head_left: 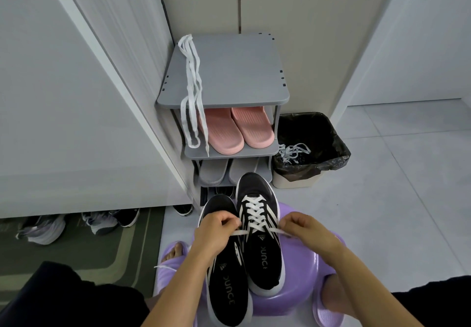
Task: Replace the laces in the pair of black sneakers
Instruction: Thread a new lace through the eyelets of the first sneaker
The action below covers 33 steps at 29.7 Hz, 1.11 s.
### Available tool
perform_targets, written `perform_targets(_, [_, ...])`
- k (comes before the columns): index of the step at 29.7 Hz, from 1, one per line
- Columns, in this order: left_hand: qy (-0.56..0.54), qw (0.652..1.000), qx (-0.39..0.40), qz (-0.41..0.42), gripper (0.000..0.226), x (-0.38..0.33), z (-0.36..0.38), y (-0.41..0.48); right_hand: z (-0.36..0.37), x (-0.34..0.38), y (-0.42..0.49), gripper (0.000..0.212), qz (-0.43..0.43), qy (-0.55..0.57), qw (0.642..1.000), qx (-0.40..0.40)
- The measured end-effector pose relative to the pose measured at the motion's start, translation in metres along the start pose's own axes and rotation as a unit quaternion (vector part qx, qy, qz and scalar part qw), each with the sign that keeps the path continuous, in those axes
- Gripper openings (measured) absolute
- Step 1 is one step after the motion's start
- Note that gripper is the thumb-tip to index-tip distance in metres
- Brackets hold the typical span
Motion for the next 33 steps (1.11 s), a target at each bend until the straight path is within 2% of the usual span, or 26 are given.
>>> perform_targets(3, [0.011,0.998,-0.046,0.044,0.01,-0.015,-0.002,0.015,0.0,0.012,0.021,0.013,-0.053,-0.036,0.995,-0.075])
perform_targets(5, [0.038,0.996,-0.048,0.058,0.008,-0.023,-0.001,0.028,0.001,0.019,0.036,0.01,-0.059,-0.067,0.993,-0.078])
perform_targets(10, [0.144,0.986,0.057,0.066,0.008,-0.03,-0.009,0.053,-0.001,0.032,0.055,0.009,-0.056,-0.212,0.975,-0.014])
perform_targets(13, [0.196,0.971,0.125,0.055,0.012,-0.041,-0.017,0.057,-0.007,0.041,0.06,0.008,-0.042,-0.237,0.97,0.034])
perform_targets(18, [0.153,0.971,0.177,0.041,0.01,-0.049,-0.025,0.057,-0.01,0.051,0.062,0.009,-0.044,-0.273,0.956,0.093])
perform_targets(22, [0.117,0.977,0.166,0.058,0.007,-0.044,-0.02,0.055,-0.013,0.05,0.063,0.013,-0.05,-0.239,0.965,0.098])
perform_targets(28, [0.076,0.982,0.172,0.015,0.005,-0.038,-0.02,0.057,-0.018,0.044,0.062,0.011,-0.015,-0.179,0.975,0.13])
perform_targets(30, [0.06,0.986,0.155,0.018,0.001,-0.038,-0.018,0.055,-0.018,0.042,0.06,0.013,-0.022,-0.151,0.981,0.119])
perform_targets(33, [0.016,0.991,0.122,0.055,0.013,-0.032,-0.017,0.05,-0.017,0.037,0.055,0.013,-0.053,-0.083,0.992,0.08])
Point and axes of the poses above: each hand's wrist, its own y-axis towards the middle knuckle, its own z-axis out of the palm, x = y × z, the point moved 1 cm from there along y, towards the middle knuckle, and after that the axes turned 13 degrees about x, right-handed, at the moved point
